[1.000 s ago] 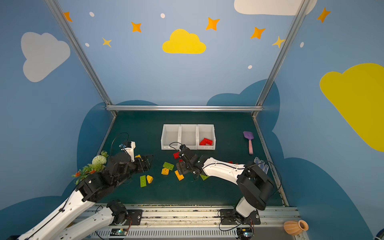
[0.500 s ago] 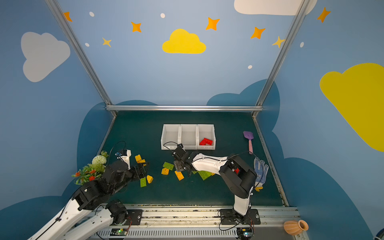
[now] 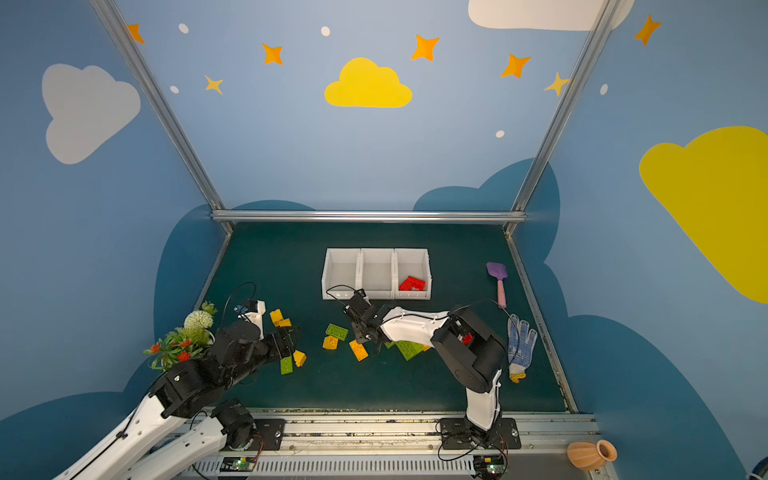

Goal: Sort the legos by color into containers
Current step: 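Grasp a red brick with the right gripper and lift it over the bin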

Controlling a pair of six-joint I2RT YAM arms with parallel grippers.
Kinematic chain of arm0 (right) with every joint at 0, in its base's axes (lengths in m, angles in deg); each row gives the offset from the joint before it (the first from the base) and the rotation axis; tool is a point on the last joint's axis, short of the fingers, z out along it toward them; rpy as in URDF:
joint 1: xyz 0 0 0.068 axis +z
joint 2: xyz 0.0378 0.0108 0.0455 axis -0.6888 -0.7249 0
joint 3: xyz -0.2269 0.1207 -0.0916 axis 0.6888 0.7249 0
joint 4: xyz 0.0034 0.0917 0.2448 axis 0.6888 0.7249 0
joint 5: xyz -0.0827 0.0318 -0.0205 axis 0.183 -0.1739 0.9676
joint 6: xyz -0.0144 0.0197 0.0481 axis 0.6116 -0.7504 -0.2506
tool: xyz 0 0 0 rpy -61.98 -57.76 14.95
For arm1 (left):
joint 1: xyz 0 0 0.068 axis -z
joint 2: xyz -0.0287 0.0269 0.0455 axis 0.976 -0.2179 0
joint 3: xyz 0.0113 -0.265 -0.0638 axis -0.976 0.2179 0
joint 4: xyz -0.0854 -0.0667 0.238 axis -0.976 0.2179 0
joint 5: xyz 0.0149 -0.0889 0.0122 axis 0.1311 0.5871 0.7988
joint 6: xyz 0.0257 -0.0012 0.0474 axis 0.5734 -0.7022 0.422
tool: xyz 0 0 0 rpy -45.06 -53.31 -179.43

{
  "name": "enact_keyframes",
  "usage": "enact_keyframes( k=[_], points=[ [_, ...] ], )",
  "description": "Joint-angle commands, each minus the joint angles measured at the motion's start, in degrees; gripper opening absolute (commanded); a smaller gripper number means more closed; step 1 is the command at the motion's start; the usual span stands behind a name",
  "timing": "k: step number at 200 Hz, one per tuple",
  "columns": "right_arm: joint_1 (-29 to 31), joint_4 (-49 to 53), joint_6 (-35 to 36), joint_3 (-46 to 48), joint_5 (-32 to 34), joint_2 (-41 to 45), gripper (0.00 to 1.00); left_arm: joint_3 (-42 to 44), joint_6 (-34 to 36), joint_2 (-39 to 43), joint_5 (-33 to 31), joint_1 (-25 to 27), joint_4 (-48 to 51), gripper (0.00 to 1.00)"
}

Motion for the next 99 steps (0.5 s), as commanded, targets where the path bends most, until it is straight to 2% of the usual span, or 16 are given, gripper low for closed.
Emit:
enact_keyframes(
  k=[1, 35, 68, 99],
  points=[
    [-0.32, -0.21, -0.29, 0.68, -0.27, 1.53, 0.43, 0.59, -0.53, -0.73, 0.74, -0.02, -0.94, 0.84],
    [-0.69, 0.68, 0.14, 1.6, -0.5, 5.72, 0.36, 1.17, -0.74, -2.71, 1.72, -0.11, -3.04, 0.84],
    [-1.96, 2.43, 0.33, 2.85, -1.05, 11.54, 0.37, 3.46, -1.42, -6.48, 3.13, -0.11, -6.93, 0.84],
    [-5.56, 4.04, 0.78, 4.13, -3.44, 18.03, 0.37, 5.12, -2.98, -10.1, 5.07, -0.11, -11.02, 0.84]
  ],
)
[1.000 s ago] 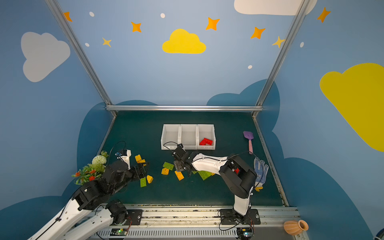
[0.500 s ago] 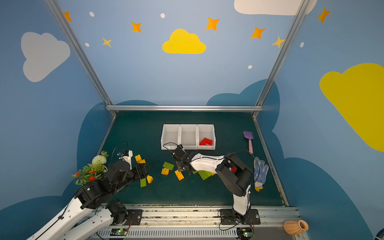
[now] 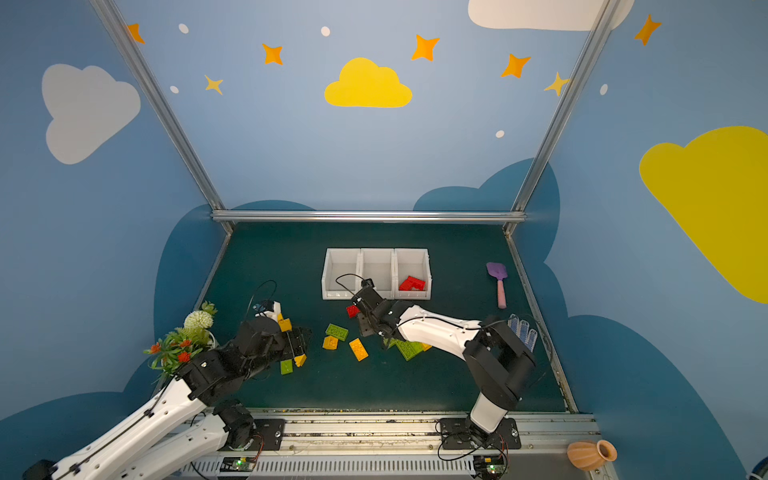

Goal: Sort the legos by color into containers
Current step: 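Grasp a red brick with the right gripper and lift it over the bin, then release the red brick into the compartment while the left gripper reaches a red brick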

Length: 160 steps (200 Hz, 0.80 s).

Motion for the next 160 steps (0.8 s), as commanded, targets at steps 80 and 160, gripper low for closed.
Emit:
enact_keyframes(
  k=[80, 160],
  points=[
    [-19.18, 5.88, 4.43, -2.05, -9.31, 11.27, 0.37, 0.78, -1.87, -13.75, 5.8, -0.13, -13.08, 0.85],
    [-28.87, 6.63, 6.69, -13.47, -13.64, -0.99, 0.41, -8.11, -0.11, -30.61, 8.29, -0.08, -16.41, 0.85]
  ],
)
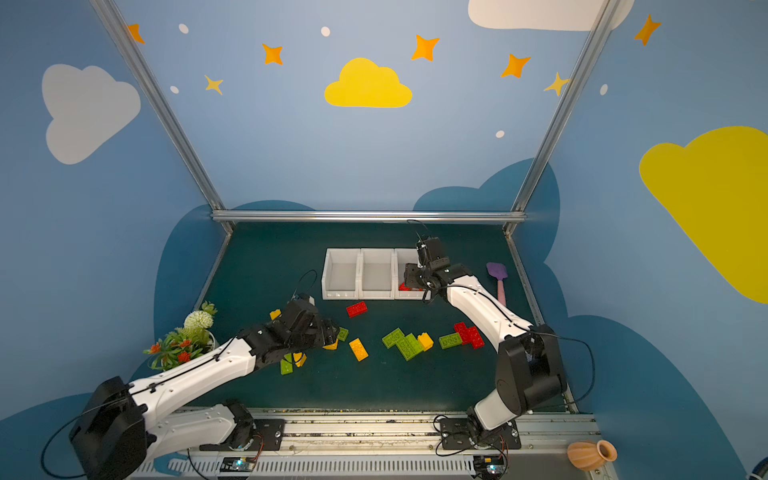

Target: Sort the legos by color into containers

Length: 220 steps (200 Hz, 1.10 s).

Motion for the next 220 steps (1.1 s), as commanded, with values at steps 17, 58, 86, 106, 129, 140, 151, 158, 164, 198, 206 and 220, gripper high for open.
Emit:
enact_keyframes(
  k=[17, 58, 86, 106, 129, 140, 151, 158, 164, 198, 206, 220],
  points=[
    [-2.8, 1.28, 0.93, -6.53, -4.15, -6.22, 0.45, -5.95, 1.99, -7.37, 1.19, -0.11, -1.44, 0.85],
    [-4.53, 1.75, 1.3, -11.42, -6.91, -10.5, 0.62, -14.65, 3.71, -17.99, 1.19, -0.11, 1.41, 0.85],
    [-5.5, 1.78, 1.4, -12.96, -9.47, -11.46, 0.71, -20.54, 4.81, -25.55, 1.37, -0.09, 2.98, 0.85],
    [-5.58, 1.44, 1.35, -12.68, -9.77, -10.87, 0.74, -24.01, 4.47, -29.51, 0.77, -0.12, 4.47, 0.85],
    [-5.56, 1.04, 1.28, -11.72, -10.14, -9.71, 0.76, -26.41, 3.83, -33.03, -0.28, -0.15, 5.28, 0.85],
    [-5.59, 0.79, 1.09, -10.82, -10.44, -8.82, 0.76, -27.38, 3.5, -34.36, -0.82, -0.16, 5.66, 0.86],
    [-5.51, 0.06, 0.53, -9.17, -10.96, -7.32, 0.77, -28.3, 3.22, -35.56, -1.81, -0.1, 6.3, 0.86],
    [-5.46, -0.73, 0.21, -7.69, -11.42, -6.11, 0.77, -28.88, 3.03, -36.26, -2.54, -0.1, 6.68, 0.86],
    [-5.32, -1.44, -0.21, -6.4, -11.7, -4.97, 0.77, -29.36, 2.95, -36.74, -3.18, -0.11, 7.1, 0.86],
    [-4.85, -5.22, -1.87, 2.32, -12.01, 1.98, 0.77, -31.95, 2.89, -39.41, -5.08, -0.19, 8.0, 0.86],
    [-4.81, -5.67, -1.96, 4.04, -11.81, 3.61, 0.77, -32.61, 2.88, -40.14, -5.69, -0.17, 8.28, 0.86],
    [-4.71, -6.41, -2.01, 7.08, -11.38, 6.65, 0.77, -33.71, 2.61, -41.27, -6.92, -0.19, 8.82, 0.87]
  ],
)
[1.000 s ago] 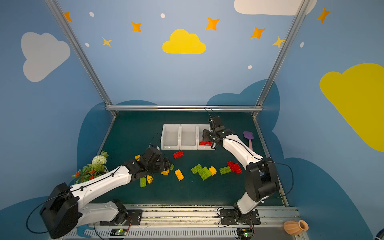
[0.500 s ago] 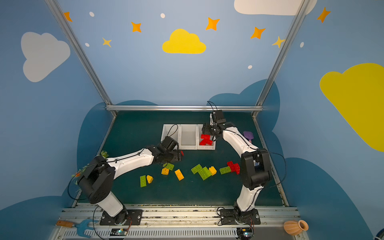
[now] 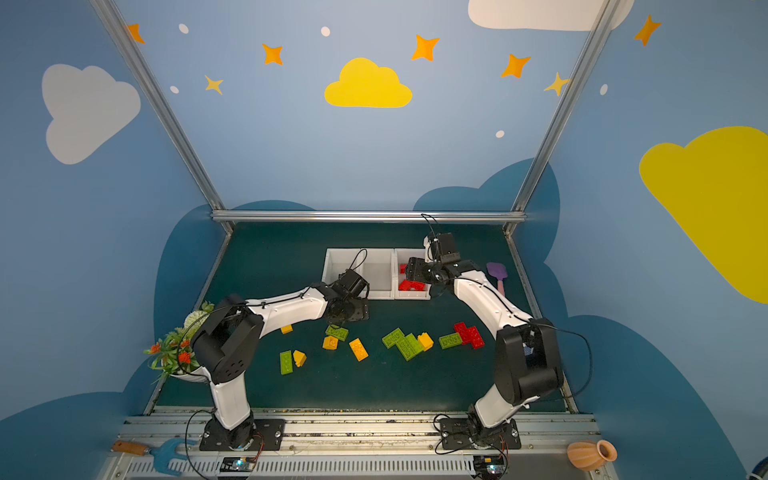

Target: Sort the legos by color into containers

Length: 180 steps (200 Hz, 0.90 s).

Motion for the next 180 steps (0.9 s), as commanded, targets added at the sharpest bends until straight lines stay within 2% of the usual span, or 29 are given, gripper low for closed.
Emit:
enact_keyframes(
  k=[1, 43, 83, 180],
  points=[
    [0.45, -3.01, -1.01, 4.11, -0.01, 5.07, 0.77, -2.36, -0.79, -1.77, -3.52, -0.19, 2.67, 0.87],
    [1.19, -5.92, -1.59, 12.47, 1.09, 14.14, 0.77, -5.66, -1.24, -5.16, -3.95, -0.24, 2.93, 0.86],
    [2.48, -6.84, -2.22, 17.02, 0.9, 19.32, 0.77, -8.9, -1.07, -7.65, -4.19, -0.19, 4.31, 0.84],
    [5.01, -9.17, -2.64, 22.1, 0.54, 23.31, 0.77, -12.25, -1.26, -11.34, -5.39, 1.76, 5.64, 0.72]
  ],
)
